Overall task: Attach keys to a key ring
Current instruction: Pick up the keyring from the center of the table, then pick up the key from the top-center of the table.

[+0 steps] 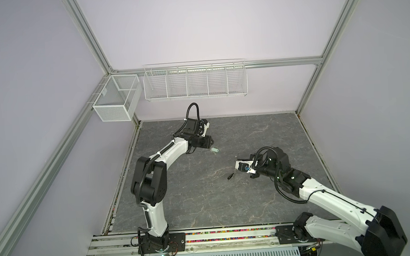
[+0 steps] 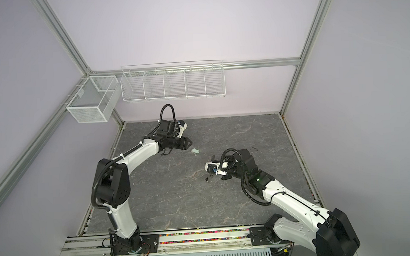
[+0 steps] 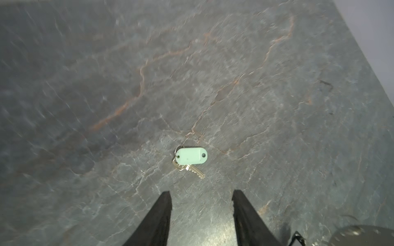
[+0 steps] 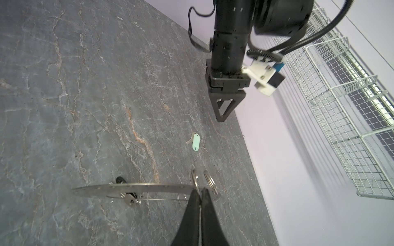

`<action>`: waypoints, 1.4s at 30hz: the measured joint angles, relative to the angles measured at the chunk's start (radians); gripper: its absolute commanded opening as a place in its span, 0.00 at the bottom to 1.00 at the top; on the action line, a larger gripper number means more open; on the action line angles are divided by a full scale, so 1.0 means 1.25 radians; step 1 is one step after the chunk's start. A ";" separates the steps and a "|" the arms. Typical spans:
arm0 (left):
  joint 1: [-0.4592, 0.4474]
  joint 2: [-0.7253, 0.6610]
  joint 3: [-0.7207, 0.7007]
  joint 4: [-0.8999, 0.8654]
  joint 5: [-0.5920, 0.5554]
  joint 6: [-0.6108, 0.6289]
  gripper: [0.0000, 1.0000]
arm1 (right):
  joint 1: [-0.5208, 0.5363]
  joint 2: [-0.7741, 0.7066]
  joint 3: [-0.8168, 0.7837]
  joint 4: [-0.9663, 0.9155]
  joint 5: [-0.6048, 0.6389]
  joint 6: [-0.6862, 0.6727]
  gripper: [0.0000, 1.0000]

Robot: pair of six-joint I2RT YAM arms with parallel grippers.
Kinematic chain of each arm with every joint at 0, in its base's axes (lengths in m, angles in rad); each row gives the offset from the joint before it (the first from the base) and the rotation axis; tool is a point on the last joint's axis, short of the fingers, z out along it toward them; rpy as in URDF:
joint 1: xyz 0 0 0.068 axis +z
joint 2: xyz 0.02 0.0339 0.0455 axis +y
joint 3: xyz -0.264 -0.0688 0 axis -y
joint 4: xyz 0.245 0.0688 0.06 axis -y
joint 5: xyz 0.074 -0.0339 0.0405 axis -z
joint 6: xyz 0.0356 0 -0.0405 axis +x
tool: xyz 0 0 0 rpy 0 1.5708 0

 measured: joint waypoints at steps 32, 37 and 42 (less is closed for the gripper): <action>-0.031 0.278 0.291 -0.168 -0.110 0.076 0.25 | 0.000 0.009 0.005 -0.069 -0.007 0.018 0.07; -0.037 0.279 0.294 -0.171 -0.110 0.079 0.18 | 0.000 0.020 0.006 -0.070 -0.007 0.018 0.07; -0.038 0.279 0.294 -0.166 -0.108 0.081 0.09 | 0.000 0.023 0.007 -0.071 -0.007 0.021 0.07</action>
